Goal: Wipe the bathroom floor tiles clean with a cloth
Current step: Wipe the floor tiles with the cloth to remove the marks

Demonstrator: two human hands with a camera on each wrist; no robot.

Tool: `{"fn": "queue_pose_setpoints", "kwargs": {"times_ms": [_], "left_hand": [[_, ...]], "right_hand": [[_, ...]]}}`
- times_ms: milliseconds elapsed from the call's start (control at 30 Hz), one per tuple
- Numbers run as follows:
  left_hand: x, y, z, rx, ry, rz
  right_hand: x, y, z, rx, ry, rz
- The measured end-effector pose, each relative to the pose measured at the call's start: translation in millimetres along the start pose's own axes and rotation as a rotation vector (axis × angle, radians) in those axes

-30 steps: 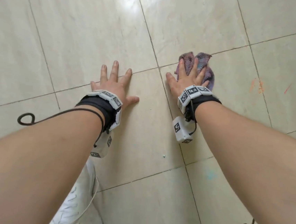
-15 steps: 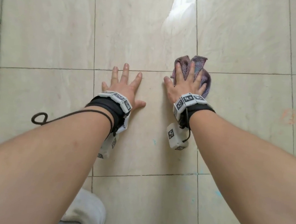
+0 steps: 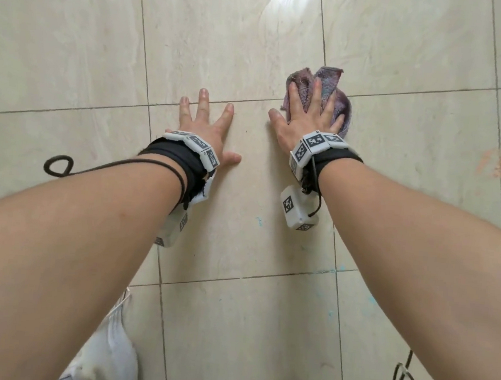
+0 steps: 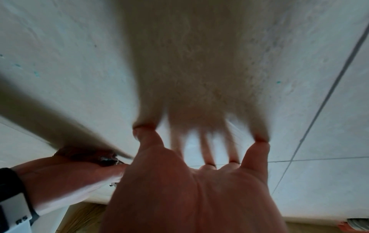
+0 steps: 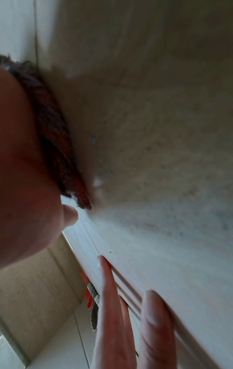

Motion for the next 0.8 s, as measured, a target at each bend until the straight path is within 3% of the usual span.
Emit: {"fn": "queue_pose_setpoints", "kwargs": {"times_ms": [200, 433, 600, 800], "left_hand": [[-2, 0, -4, 0.043, 0.037, -0.027], [-25, -1, -5, 0.13, 0.155, 0.017], [-49, 7, -15, 0.15, 0.11, 0.012], [-60, 14, -24, 0.145, 0.058, -0.04]], "right_hand": [[3, 2, -17, -0.071, -0.057, -0.009], [-35, 36, -80, -0.137, -0.218, -0.058], [-45, 47, -95, -0.166, -0.307, -0.081], [-56, 52, -107, -0.125, -0.247, -0.091]]}}
Point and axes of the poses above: each hand's wrist, its own z-axis towards the middle knuckle, its own y-axis out of the palm, x = y × z, the point moved 8 cm from there along z, towards the middle knuckle, and after that the axes turned 12 degrees about x, right-handed, at the moved point
